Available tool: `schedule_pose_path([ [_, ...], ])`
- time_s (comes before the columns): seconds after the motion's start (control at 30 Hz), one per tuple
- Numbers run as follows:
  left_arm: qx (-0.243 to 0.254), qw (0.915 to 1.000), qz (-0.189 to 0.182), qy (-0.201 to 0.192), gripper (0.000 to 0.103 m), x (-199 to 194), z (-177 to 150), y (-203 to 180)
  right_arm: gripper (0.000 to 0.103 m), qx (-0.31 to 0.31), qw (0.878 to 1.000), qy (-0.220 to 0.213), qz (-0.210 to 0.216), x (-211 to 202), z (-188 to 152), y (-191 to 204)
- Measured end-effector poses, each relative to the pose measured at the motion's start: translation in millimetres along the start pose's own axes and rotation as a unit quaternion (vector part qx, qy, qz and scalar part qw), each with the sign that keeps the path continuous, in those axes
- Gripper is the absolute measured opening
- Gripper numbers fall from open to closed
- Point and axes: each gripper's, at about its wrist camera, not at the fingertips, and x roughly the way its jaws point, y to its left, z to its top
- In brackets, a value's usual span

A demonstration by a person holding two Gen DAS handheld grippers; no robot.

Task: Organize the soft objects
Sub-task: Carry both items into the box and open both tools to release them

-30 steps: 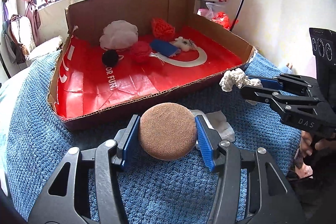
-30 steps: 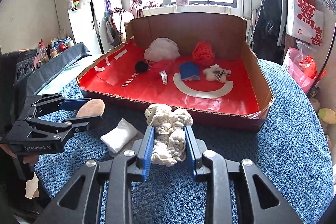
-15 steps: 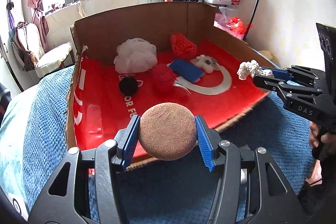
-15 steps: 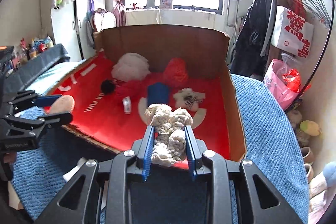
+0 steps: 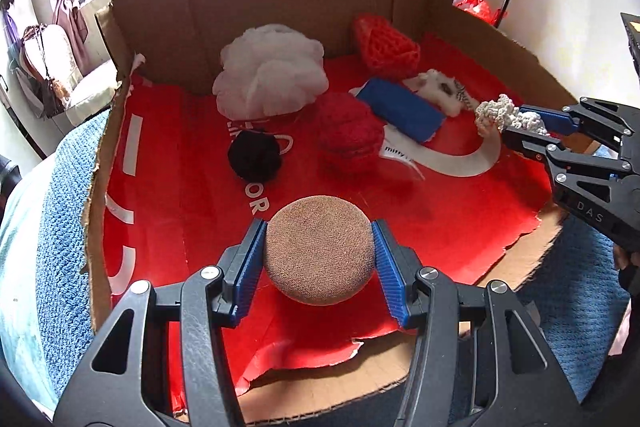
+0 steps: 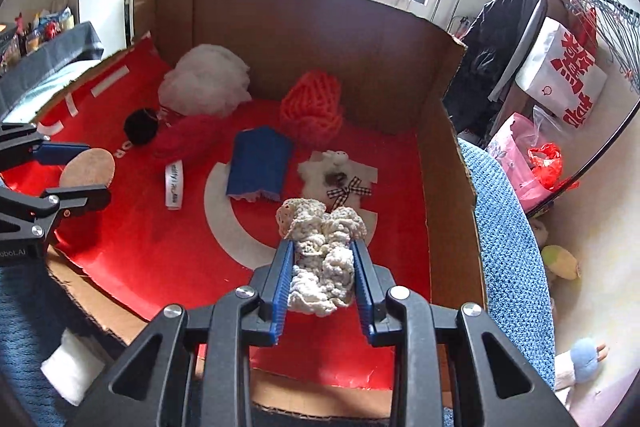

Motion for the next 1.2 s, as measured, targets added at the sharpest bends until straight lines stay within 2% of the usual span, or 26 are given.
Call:
schedule_pose_path([
  [0.47,-0.006,0.9999,0.006,0.012,0.051,19,2,4,0.033,-0.027,0.999,0.034,-0.017,16,-1,1],
  [1.2,0.002,0.9999,0.015,0.001,0.052,25,4,-1,0.035,-0.026,0.999,0.044,-0.013,20,-3,-3],
])
